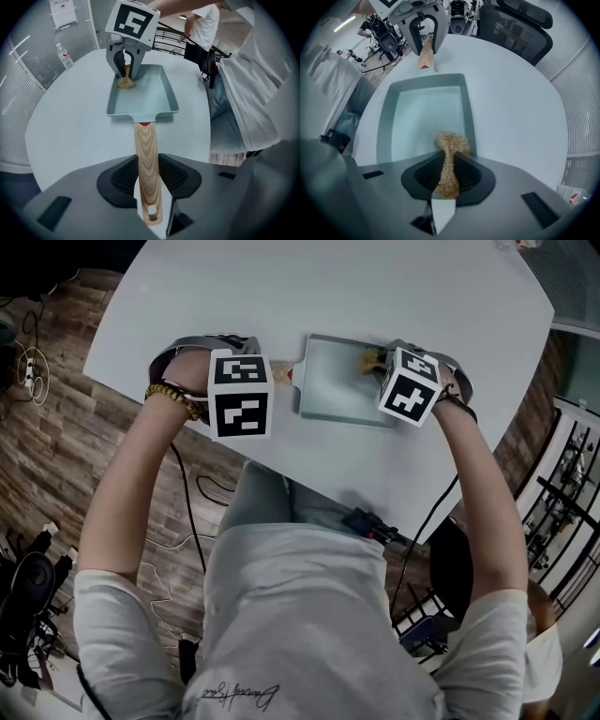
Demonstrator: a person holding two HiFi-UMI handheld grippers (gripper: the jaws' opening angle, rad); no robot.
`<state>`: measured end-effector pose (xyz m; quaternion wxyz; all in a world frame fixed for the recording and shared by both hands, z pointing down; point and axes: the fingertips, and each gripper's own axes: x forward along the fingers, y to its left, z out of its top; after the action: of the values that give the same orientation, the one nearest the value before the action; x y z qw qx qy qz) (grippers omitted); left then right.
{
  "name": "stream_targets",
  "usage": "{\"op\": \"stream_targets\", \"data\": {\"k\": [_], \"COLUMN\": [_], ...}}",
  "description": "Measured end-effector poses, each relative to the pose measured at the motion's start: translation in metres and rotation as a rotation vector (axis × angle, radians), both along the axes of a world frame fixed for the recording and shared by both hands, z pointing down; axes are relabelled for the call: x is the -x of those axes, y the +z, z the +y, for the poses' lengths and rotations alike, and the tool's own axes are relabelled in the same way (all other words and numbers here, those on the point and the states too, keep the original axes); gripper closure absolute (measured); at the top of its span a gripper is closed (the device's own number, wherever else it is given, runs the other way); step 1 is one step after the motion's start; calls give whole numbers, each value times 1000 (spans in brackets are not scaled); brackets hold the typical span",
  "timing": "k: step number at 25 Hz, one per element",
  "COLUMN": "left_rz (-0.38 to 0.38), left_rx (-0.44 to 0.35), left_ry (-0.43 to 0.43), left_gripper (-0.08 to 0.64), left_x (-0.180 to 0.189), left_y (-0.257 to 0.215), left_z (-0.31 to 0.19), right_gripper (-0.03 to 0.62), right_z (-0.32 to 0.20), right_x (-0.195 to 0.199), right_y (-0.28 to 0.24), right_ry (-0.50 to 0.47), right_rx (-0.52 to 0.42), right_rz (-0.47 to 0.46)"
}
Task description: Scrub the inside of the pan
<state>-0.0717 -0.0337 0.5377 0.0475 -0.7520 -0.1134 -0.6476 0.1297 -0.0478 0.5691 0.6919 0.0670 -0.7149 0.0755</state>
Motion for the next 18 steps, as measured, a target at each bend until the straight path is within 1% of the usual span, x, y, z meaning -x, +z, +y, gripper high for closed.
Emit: {"op": "stream_targets", "data": {"k": [3, 6, 9, 18], "left_rz": [19, 18, 23, 9], "left_rx": [5, -9, -9, -14], "left_ry": [-31, -61, -82, -87], "left_gripper": [416, 416, 414, 411], "left_x": [-1, 0, 3, 4], "left_y": [-1, 1, 2, 5], "left_z": [-1, -4, -8, -11], "right_gripper": [517, 517, 517, 517], "right_z": [-1, 3, 12, 48], "right_x": [0, 2, 3, 8], "right_y": [0, 1, 2, 3], "right_ry": [-22, -42, -36, -52], "right_rx": [-28, -45, -26, 29], "right_rz": [-6, -4, -9, -10]}}
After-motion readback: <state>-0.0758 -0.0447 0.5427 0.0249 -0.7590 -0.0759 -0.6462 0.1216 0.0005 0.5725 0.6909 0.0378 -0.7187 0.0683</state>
